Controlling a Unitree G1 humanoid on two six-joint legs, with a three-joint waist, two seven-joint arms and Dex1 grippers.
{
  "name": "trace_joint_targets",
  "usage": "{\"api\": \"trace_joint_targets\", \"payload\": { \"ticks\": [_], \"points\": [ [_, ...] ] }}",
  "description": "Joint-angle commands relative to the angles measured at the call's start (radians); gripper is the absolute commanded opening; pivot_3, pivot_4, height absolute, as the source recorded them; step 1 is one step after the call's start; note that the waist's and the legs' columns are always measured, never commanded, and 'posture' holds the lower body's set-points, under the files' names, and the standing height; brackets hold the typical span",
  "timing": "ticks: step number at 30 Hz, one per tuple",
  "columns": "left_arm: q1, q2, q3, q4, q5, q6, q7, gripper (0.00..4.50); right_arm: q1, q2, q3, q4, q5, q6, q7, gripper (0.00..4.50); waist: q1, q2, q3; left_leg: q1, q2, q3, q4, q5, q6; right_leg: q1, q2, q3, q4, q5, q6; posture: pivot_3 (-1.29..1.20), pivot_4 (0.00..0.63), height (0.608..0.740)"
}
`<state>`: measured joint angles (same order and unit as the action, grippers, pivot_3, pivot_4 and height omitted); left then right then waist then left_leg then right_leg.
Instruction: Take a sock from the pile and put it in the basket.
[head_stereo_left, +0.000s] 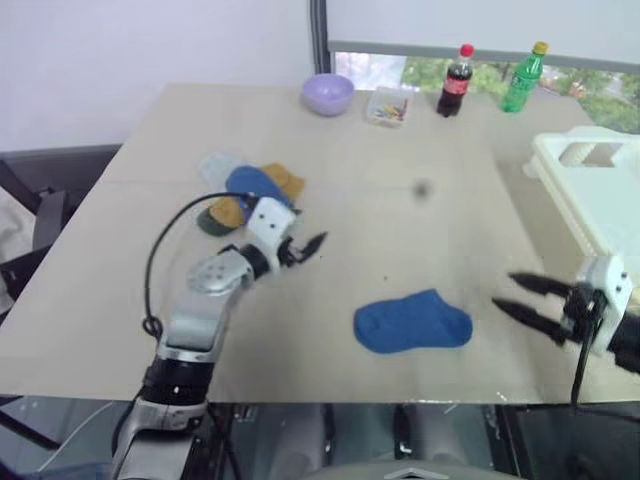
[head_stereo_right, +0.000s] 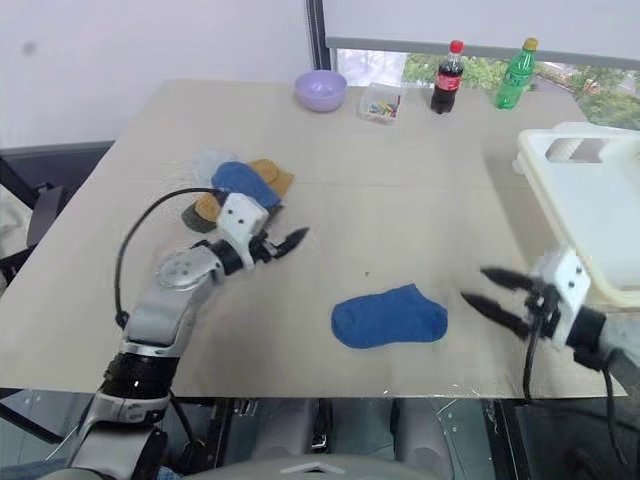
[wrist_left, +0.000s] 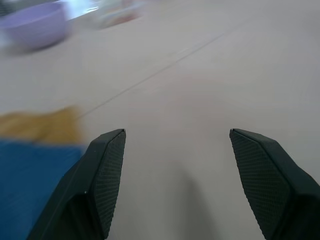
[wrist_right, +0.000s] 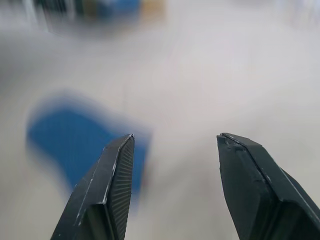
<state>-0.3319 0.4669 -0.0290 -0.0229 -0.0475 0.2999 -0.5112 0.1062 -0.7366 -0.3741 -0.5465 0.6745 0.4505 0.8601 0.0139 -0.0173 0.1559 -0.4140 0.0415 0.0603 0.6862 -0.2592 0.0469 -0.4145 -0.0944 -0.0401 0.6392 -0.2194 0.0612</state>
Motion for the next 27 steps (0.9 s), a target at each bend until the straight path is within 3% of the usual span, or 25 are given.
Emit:
{"api": "trace_joint_targets", "payload": {
  "ticks": [1,9,19,20,21,25,26,27],
  "points": [
    [0.006,0.018,0.000,0.060,0.076,-0.100,0.062,3.57,-0.052,0.007,0.048,-0.072,0.026,0.010,-0.032,2.65,0.010,-0.001,0.001,-0.001,0.000,-0.001,0.000,0.000,0.000,0.000,0.000,-0.001,0.000,0.001,-0.002,0.00,0.150,0.729],
    [0.028,0.027,0.019,0.124,0.121,-0.182,0.111,3.57,-0.077,-0.003,0.103,-0.125,0.084,0.020,0.001,2.65,0.024,-0.001,0.001,-0.004,-0.002,0.001,-0.001,-0.002,0.002,0.000,-0.005,-0.002,-0.007,0.004,0.000,0.00,0.150,0.729],
    [0.005,0.026,0.019,0.168,0.126,-0.247,0.124,3.57,-0.043,-0.013,0.119,-0.091,0.023,-0.031,0.053,2.65,0.022,-0.001,0.001,-0.002,-0.001,0.002,-0.001,-0.002,0.002,0.000,-0.004,-0.002,-0.004,0.003,-0.002,0.00,0.150,0.729],
    [0.003,0.030,0.017,0.173,0.131,-0.257,0.124,3.04,-0.041,-0.012,0.120,-0.089,0.020,-0.033,0.054,2.73,0.022,-0.001,0.001,-0.002,-0.001,0.002,-0.001,-0.002,0.002,0.000,-0.004,-0.002,-0.004,0.003,-0.002,0.00,0.150,0.729],
    [0.003,0.031,0.019,0.177,0.131,-0.259,0.125,2.87,-0.038,-0.010,0.121,-0.088,0.016,-0.037,0.055,2.73,0.022,-0.001,0.001,-0.002,-0.001,0.002,-0.001,-0.002,0.002,0.000,-0.004,-0.002,-0.004,0.003,-0.002,0.00,0.150,0.729],
    [-0.003,0.041,0.013,0.203,0.158,-0.277,0.143,1.07,-0.033,-0.007,0.123,-0.082,-0.006,-0.050,0.053,2.73,0.023,-0.001,0.001,-0.002,-0.001,0.002,-0.001,-0.002,0.002,0.000,-0.004,-0.002,-0.004,0.004,-0.001,0.00,0.150,0.729],
    [-0.004,0.040,0.014,0.205,0.159,-0.283,0.146,0.41,-0.030,-0.008,0.124,-0.078,-0.014,-0.056,0.054,2.73,0.023,-0.001,0.001,-0.002,-0.002,0.002,-0.001,-0.002,0.002,0.000,-0.004,-0.002,-0.004,0.004,0.000,0.00,0.150,0.729],
    [-0.006,0.037,0.017,0.206,0.156,-0.285,0.149,0.11,-0.028,-0.008,0.125,-0.074,-0.021,-0.062,0.057,2.73,0.024,-0.001,0.001,-0.002,-0.002,0.002,-0.001,-0.002,0.002,0.000,-0.004,-0.002,-0.004,0.004,0.000,0.00,0.150,0.729]
  ]
}}
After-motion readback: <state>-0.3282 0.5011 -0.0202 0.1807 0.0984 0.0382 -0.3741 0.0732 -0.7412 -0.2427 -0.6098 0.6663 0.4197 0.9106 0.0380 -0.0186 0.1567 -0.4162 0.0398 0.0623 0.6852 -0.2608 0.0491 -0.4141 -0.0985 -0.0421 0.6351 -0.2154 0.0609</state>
